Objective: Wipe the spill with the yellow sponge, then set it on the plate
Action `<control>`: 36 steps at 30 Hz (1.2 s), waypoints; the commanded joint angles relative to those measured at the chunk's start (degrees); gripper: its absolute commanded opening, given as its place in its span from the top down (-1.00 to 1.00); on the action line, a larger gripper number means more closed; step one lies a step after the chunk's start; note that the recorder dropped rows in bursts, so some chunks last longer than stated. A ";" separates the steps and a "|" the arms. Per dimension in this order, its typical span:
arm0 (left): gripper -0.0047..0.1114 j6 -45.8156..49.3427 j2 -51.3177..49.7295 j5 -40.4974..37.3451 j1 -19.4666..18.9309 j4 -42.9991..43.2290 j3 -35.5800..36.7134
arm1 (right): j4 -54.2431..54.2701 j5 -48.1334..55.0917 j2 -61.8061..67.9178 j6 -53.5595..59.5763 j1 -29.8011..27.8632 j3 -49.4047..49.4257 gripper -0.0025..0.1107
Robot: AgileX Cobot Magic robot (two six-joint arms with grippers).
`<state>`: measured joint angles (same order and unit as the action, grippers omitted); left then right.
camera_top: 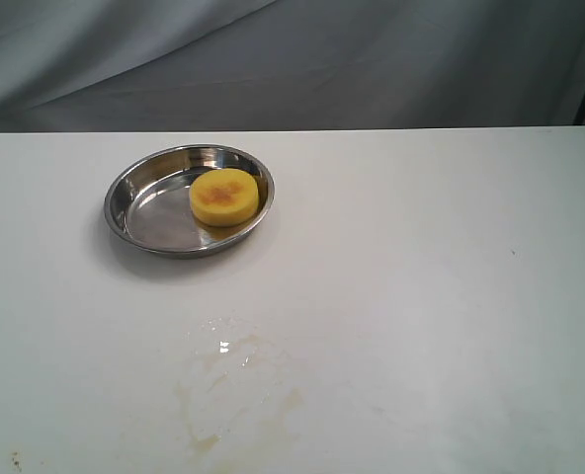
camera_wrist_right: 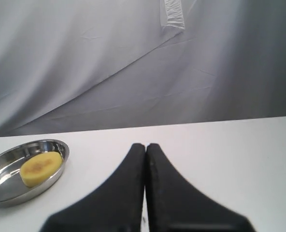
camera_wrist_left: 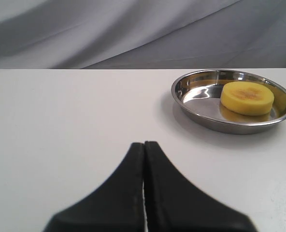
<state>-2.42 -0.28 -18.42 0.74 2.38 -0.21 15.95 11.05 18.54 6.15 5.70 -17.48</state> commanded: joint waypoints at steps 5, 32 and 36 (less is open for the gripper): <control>0.92 -0.07 0.28 0.67 -0.15 -0.11 0.21 | -6.25 -1.82 -6.60 -0.12 -0.54 8.72 0.96; 0.92 -0.07 0.28 0.67 -0.15 -0.11 0.21 | -8.59 1.72 -18.54 -0.26 -11.43 17.48 0.96; 0.92 -0.07 0.28 0.67 -0.15 -0.11 0.21 | -7.95 1.60 -18.54 -0.15 -11.43 17.48 0.96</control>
<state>-2.42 -0.28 -18.33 0.74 2.38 -0.21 7.64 13.18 0.33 6.05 -5.30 -0.19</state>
